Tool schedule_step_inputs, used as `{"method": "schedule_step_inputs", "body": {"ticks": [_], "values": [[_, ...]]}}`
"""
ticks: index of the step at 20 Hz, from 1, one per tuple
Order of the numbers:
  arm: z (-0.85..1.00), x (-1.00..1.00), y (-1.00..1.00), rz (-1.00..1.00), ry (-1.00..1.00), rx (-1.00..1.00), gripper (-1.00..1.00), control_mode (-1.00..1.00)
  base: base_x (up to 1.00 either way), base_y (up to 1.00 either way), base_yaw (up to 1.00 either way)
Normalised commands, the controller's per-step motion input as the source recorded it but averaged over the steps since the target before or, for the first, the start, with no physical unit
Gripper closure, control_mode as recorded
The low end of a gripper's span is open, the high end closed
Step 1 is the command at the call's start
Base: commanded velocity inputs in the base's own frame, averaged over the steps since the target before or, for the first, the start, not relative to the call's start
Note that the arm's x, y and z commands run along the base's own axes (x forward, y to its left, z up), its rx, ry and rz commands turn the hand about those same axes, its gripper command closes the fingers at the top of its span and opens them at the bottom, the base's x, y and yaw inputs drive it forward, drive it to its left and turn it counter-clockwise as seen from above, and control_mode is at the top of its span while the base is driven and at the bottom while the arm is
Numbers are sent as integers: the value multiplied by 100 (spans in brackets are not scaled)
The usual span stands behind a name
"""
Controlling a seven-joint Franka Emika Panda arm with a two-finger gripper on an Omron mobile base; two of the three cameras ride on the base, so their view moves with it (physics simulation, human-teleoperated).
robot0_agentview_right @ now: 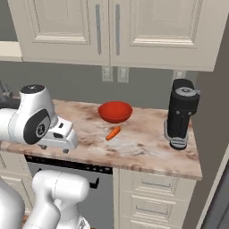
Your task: Place the two vegetables and bowl onto the tray for setting up a vegetable dip station.
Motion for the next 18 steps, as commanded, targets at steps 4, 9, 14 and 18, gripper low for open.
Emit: {"method": "schedule_step_inputs", "body": {"ticks": [4, 9, 14, 18], "values": [[0, 0, 0, 0, 0, 0, -100, 100, 48, -22, 0], [0, 0, 0, 0, 0, 0, -100, 100, 59, -31, 0], [0, 0, 0, 0, 0, 0, -100, 100, 35, -24, 1], [0, 10, -3, 0, 0, 0, -100, -100, 24, -10, 0]]}}
